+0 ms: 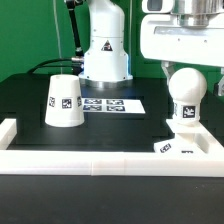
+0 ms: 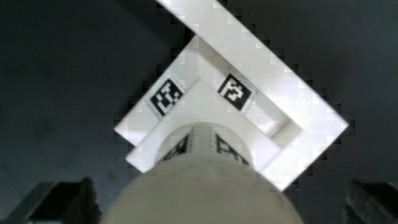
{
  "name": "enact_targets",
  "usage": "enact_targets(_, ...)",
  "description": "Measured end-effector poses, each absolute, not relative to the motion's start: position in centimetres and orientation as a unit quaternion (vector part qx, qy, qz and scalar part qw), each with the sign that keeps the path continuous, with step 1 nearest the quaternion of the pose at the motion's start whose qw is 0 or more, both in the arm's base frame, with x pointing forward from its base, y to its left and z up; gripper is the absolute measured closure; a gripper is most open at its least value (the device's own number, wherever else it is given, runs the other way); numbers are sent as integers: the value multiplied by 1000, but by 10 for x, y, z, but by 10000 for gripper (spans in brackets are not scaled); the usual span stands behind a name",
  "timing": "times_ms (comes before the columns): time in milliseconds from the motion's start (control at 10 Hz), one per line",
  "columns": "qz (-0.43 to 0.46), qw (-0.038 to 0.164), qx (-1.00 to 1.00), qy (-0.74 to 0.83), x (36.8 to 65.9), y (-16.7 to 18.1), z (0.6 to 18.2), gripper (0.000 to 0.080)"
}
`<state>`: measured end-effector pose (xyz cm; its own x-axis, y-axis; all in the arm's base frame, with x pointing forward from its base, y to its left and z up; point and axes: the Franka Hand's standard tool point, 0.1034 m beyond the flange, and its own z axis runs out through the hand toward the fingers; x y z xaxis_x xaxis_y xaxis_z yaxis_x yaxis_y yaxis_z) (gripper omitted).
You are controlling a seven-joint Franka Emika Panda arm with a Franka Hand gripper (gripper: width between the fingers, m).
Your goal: Assemble lamp
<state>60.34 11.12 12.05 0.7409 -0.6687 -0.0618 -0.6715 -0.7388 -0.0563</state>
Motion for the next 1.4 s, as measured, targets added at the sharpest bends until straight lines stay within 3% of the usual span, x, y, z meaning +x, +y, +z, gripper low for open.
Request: enact_targets(1400, -8, 36, -971, -238, 605, 99, 120, 100)
